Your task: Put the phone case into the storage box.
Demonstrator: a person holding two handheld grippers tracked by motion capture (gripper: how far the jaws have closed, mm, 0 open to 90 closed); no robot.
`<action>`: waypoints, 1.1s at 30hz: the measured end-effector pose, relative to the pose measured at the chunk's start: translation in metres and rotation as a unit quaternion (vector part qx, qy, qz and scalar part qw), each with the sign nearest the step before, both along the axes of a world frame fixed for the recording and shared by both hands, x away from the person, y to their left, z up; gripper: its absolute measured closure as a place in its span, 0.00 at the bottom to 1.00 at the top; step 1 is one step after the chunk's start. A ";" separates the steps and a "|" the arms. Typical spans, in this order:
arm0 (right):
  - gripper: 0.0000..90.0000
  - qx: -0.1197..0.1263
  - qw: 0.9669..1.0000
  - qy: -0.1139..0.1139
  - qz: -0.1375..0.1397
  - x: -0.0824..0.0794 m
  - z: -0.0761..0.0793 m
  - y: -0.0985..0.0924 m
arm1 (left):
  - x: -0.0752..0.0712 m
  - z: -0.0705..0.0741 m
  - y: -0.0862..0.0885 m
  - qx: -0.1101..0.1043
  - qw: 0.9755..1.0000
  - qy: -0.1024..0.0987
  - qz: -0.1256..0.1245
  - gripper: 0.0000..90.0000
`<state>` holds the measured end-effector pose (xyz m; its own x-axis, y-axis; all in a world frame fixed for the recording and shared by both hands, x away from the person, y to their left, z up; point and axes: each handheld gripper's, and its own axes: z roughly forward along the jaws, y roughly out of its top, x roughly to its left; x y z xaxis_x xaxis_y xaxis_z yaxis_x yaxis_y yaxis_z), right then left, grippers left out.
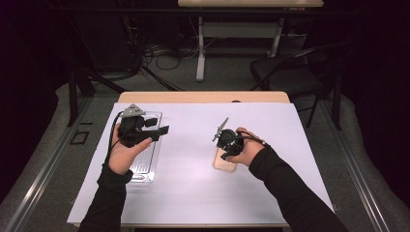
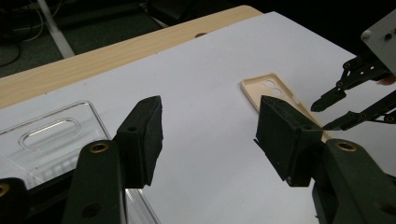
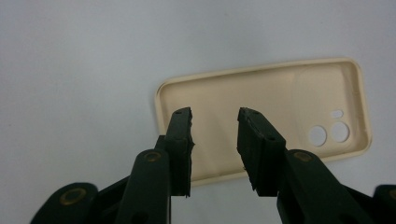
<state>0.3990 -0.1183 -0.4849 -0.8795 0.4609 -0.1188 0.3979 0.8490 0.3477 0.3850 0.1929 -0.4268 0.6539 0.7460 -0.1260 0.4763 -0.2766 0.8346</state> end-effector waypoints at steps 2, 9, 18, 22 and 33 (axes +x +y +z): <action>0.74 -0.002 1.000 0.002 0.003 0.000 0.000 0.000 | 0.000 0.000 0.000 0.001 1.000 0.001 -0.002 0.46; 0.77 -0.021 1.000 -0.003 0.016 -0.001 -0.003 0.003 | 0.000 -0.001 0.000 0.005 1.000 -0.002 0.003 0.44; 0.79 -0.044 0.999 0.019 0.010 0.000 -0.011 0.004 | 0.002 -0.002 0.000 0.006 1.000 0.003 0.004 0.36; 0.79 -0.044 0.999 0.020 0.009 0.000 -0.013 0.003 | 0.003 -0.004 0.000 0.004 1.000 0.010 0.005 0.31; 0.80 -0.054 0.997 0.040 0.028 -0.004 -0.022 0.007 | 0.004 -0.005 0.001 0.010 1.000 0.007 0.012 0.23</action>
